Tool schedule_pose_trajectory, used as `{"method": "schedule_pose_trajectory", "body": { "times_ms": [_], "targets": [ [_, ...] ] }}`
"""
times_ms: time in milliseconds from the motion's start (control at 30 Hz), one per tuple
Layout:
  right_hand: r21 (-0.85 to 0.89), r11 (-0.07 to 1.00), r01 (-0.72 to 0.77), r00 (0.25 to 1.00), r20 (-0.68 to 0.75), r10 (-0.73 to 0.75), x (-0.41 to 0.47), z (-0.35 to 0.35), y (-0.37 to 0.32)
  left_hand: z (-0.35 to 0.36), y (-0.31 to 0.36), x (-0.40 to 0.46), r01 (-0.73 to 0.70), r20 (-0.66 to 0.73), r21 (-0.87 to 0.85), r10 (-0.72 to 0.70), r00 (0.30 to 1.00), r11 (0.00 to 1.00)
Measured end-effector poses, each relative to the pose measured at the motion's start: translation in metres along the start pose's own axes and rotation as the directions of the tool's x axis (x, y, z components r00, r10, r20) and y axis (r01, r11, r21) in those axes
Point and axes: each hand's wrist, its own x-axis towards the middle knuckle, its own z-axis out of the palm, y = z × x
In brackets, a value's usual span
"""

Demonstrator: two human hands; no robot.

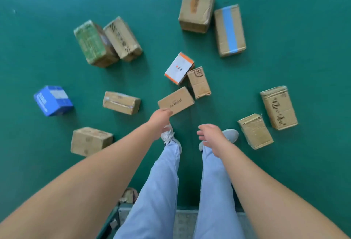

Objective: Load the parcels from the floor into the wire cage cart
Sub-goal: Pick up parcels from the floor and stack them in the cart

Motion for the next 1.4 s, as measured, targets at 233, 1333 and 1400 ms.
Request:
{"method": "schedule_pose_trajectory", "body": {
  "times_ms": [233, 1333, 1400],
  "targets": [
    [-0.128, 0.990, -0.066, 0.997, 0.024, 0.070, 0.144, 0.043, -0.021, -0.031, -0.040, 0.150, 0.137, 0.007, -0.164, -0.138, 0.990, 0.977],
    [-0.178, 0.977, 0.119, 0.991, -0.044, -0.129, 0.032, 0.122, -0.044, -0.091, -0.091, 0.051, 0.029, -0.101, -0.881, -0.247, 0.964, 0.472],
    [-0.212, 0.965, 0.157, 0.987, -0.006, -0.162, -0.024, 0.130, -0.055, -0.108, -0.088, -0.002, -0.019, -0.134, -0.907, -0.246, 0.960, 0.421]
  ]
}}
